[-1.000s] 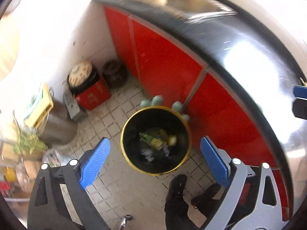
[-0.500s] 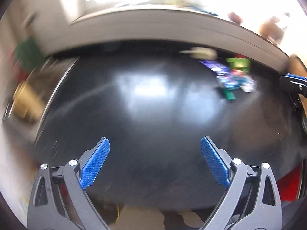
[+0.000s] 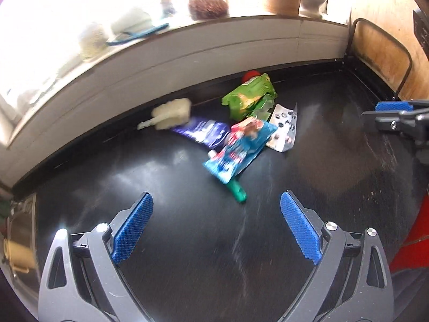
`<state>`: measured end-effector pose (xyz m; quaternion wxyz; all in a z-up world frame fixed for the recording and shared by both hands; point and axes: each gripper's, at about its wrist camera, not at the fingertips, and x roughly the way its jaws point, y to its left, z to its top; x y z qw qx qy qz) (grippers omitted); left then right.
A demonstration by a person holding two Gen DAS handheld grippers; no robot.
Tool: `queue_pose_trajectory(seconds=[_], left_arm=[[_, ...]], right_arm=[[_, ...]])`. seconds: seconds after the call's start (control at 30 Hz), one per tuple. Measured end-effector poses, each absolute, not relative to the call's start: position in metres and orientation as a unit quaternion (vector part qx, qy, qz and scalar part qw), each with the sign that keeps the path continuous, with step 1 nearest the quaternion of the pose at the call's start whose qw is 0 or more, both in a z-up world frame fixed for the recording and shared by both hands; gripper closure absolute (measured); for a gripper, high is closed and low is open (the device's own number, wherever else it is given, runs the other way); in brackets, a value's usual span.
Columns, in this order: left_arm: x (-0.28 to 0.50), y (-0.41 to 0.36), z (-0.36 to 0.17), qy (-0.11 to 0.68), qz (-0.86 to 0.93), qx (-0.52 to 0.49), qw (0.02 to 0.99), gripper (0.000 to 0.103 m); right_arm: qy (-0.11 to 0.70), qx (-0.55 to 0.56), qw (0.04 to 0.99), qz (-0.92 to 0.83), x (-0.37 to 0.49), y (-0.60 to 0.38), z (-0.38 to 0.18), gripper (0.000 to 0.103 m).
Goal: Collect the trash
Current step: 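Swing both tools back over the counter toward the remaining trash, then grasp the blue snack wrapper with the left tool while the right tool grasps the pill blister pack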
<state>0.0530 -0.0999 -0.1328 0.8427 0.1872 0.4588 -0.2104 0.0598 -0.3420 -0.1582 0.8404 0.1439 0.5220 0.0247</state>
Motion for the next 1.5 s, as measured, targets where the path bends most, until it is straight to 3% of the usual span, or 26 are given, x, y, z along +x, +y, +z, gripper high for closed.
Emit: queue_pose_trajectory(seconds=[0.4, 0.57, 0.63, 0.7, 0.73, 0.77, 0.8, 0.83, 1.27, 1.5], left_arm=[[0.124, -0.159, -0.210, 0.484, -0.226, 0.213, 0.819, 0.011], [0.133, -0.172, -0.223, 0.491, -0.235, 0.214, 0.811, 0.024], [0.135, -0.177, -0.229, 0.499, -0.235, 0.223, 0.804, 0.040], [0.134, -0.178, -0.232, 0.502, -0.235, 0.225, 0.801, 0.052], [0.133, -0.178, -0.232, 0.504, -0.237, 0.223, 0.800, 0.061], [0.132, -0.178, -0.231, 0.508, -0.239, 0.218, 0.798, 0.061], [0.131, -0.177, -0.229, 0.508, -0.239, 0.216, 0.799, 0.069], [0.130, -0.176, -0.227, 0.508, -0.239, 0.213, 0.800, 0.080], [0.081, -0.123, -0.149, 0.508, -0.187, 0.132, 0.831, 0.083], [0.045, -0.080, -0.134, 0.513, -0.145, 0.099, 0.840, 0.083]], right_arm=[[0.591, 0.188, 0.784, 0.016, 0.155, -0.357, -0.260, 0.045], [0.609, 0.205, 0.766, 0.021, 0.169, -0.356, -0.282, 0.057], [0.607, 0.206, 0.768, 0.022, 0.170, -0.356, -0.283, 0.066], [0.611, 0.211, 0.762, 0.028, 0.171, -0.355, -0.285, 0.086], [0.610, 0.214, 0.762, 0.028, 0.170, -0.355, -0.284, 0.088], [0.609, 0.212, 0.764, 0.028, 0.168, -0.355, -0.283, 0.093], [0.606, 0.208, 0.768, 0.028, 0.165, -0.354, -0.279, 0.097], [0.604, 0.206, 0.769, 0.027, 0.164, -0.355, -0.276, 0.097], [0.557, 0.160, 0.814, 0.029, 0.095, -0.356, -0.195, 0.098], [0.544, 0.147, 0.825, 0.038, 0.063, -0.337, -0.168, 0.098]])
